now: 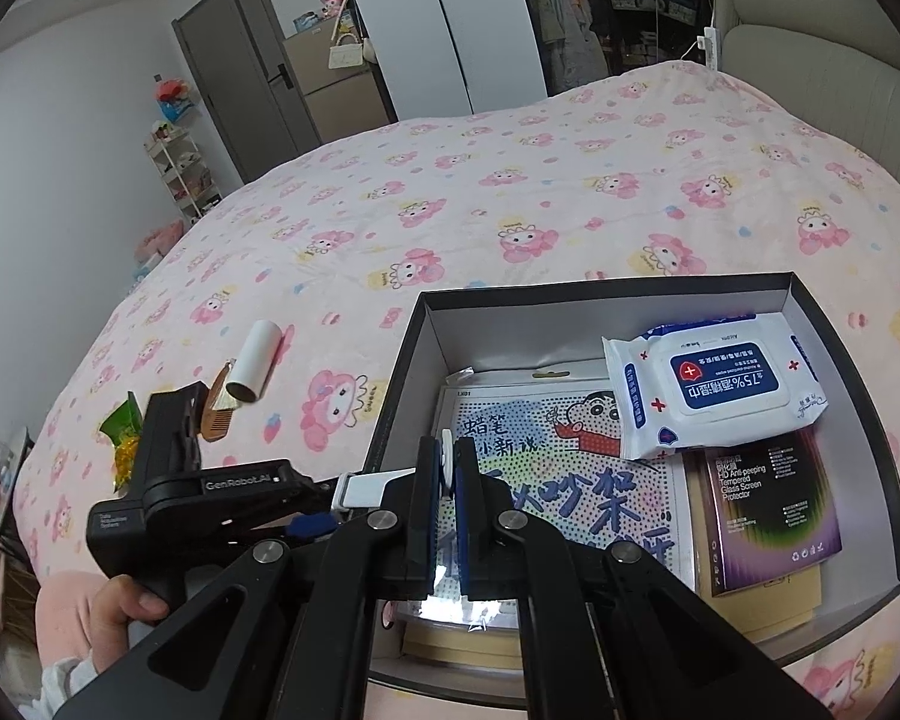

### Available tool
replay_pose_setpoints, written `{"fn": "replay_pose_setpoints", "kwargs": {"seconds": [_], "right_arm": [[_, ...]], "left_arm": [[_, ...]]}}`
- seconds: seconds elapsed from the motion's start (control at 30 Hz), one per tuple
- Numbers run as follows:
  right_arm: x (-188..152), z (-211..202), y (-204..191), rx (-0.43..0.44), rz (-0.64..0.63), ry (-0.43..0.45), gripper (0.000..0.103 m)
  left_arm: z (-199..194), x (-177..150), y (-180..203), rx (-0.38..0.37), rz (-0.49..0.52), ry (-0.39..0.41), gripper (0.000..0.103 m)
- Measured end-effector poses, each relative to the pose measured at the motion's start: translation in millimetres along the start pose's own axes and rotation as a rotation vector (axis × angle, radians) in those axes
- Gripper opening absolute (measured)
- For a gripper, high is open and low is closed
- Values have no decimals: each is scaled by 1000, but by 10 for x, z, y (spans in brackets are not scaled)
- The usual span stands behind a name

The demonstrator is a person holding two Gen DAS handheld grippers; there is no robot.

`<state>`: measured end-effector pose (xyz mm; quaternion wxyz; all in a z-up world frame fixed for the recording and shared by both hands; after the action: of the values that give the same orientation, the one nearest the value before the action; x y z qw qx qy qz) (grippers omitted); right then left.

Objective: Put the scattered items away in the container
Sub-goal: 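Carry the smartwatch with the left gripper toward the black box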

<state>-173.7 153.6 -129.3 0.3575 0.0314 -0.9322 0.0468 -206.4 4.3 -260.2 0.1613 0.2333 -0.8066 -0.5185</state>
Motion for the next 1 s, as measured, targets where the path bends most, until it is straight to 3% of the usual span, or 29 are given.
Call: {"fn": "replay_pose_setpoints", "kwargs": {"seconds": [0.13, 0.3, 0.37, 0.77, 1.0], "right_arm": [[15, -38, -20, 14, -2, 21, 3], [18, -49, -25, 17, -4, 30, 3], [15, -40, -16, 16, -1, 27, 3], [26, -74, -16, 28, 15, 31, 3], [14, -40, 4, 36, 26, 13, 3]], "left_arm": [[-74, -25, 16, 77, 54, 5, 31], [-207, -131, 20, 307, 202, 2, 31], [-261, -167, 25, 352, 247, -2, 31], [-271, -436, 38, 238, 314, -69, 34], [-220, -229, 77, 287, 382, -4, 33]]}}
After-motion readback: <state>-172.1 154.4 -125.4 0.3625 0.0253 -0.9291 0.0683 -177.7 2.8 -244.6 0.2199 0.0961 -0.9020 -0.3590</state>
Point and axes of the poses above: each gripper's, at about its wrist camera, not at the fingertips, and z roughly the way its jaws point, y to its right, x to its top, the point moved 7 cm from there along z, roughly the way its jaws point, and after that the axes turned 14 degrees about -x, right-handed, at the moved point
